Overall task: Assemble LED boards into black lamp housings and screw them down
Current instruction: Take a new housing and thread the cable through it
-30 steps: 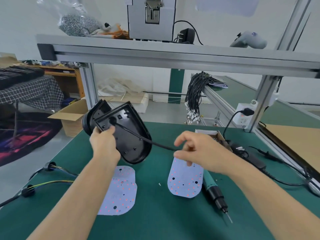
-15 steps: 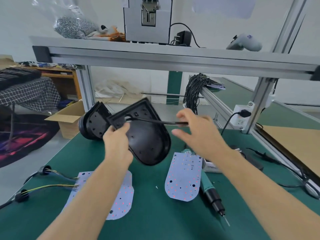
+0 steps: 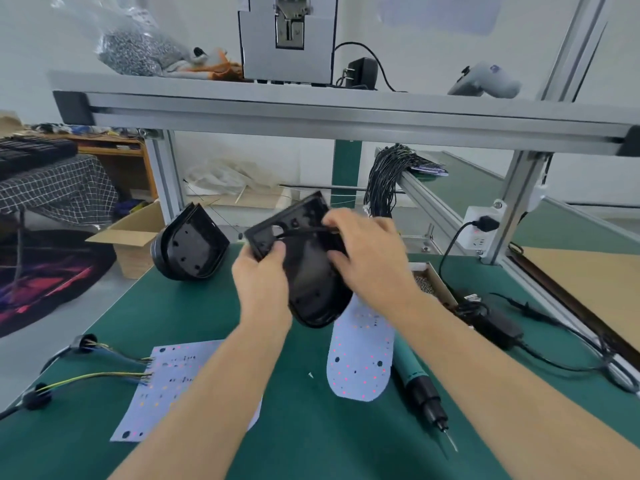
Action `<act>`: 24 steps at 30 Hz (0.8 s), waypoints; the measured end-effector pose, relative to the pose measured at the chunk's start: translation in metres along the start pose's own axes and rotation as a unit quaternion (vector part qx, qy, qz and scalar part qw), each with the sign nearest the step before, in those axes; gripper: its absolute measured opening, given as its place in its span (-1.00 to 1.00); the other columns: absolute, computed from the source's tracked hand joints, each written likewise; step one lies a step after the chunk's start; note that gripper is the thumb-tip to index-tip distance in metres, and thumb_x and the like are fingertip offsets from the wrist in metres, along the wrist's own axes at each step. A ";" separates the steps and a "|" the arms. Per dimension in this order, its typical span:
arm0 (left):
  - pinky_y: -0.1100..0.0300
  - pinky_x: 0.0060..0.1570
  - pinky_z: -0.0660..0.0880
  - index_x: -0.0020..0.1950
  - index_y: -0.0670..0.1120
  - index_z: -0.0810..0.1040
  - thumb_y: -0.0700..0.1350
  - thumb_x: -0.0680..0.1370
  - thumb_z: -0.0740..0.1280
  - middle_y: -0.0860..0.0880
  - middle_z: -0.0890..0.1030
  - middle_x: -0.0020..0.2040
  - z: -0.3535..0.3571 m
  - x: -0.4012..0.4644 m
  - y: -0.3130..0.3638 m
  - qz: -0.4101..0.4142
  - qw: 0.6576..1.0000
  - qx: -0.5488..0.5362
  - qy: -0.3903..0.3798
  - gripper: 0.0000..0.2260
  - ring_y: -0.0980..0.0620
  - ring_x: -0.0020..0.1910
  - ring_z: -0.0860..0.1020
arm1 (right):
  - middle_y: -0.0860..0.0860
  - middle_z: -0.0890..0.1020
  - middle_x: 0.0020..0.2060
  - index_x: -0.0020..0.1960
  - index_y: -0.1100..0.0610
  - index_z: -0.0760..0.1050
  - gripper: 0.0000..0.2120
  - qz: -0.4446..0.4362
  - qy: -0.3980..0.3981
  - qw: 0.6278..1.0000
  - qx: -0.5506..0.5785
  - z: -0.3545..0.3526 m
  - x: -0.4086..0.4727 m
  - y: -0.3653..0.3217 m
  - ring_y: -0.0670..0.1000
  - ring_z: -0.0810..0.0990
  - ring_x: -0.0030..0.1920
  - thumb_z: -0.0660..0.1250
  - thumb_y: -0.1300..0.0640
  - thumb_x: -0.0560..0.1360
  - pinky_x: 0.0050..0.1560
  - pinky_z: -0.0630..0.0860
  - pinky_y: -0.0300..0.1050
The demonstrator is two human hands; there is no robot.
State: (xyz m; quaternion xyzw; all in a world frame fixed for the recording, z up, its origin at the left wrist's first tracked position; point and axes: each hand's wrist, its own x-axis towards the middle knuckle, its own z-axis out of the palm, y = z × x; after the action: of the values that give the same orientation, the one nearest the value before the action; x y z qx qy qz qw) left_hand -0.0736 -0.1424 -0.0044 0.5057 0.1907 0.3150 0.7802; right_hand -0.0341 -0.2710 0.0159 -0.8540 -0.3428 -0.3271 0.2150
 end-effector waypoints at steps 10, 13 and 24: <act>0.17 0.00 0.52 -0.04 0.11 0.56 -0.38 0.44 0.34 0.09 0.66 -0.10 0.005 -0.015 -0.010 0.108 0.980 0.121 -0.115 -0.64 0.06 -0.07 0.60 | 0.05 0.69 -0.17 -0.07 0.18 0.64 -0.89 0.009 0.024 0.997 0.074 -0.004 0.005 -0.005 0.13 0.62 -0.09 0.39 0.17 0.46 -0.02 0.36 0.01; 0.17 -0.14 0.49 -0.13 0.02 0.58 -0.35 0.46 0.33 0.09 0.65 -0.26 0.013 -0.013 -0.008 0.054 0.994 0.063 -0.076 -0.75 0.09 -0.25 0.56 | 0.03 0.67 -0.07 0.07 0.16 0.55 -0.78 0.034 0.015 0.992 0.122 0.002 0.008 -0.014 0.12 0.61 0.00 0.42 0.18 0.44 0.08 0.41 0.03; 0.14 -0.04 0.53 -0.11 0.10 0.56 -0.30 0.52 0.31 0.18 0.66 -0.23 0.007 -0.015 -0.005 0.113 0.986 0.096 -0.075 -0.73 0.12 -0.17 0.60 | -0.04 0.69 -0.01 0.16 0.15 0.60 -0.71 0.130 0.058 0.940 0.310 -0.004 -0.009 -0.008 -0.09 0.64 -0.01 0.46 0.16 0.45 0.12 0.52 -0.17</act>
State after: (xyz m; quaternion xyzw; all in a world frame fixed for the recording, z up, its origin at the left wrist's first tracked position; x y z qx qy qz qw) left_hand -0.0787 -0.1585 -0.0061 0.6186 0.1024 0.3426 0.6996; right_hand -0.0468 -0.2716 0.0130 -0.7613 -0.3006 -0.2229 0.5296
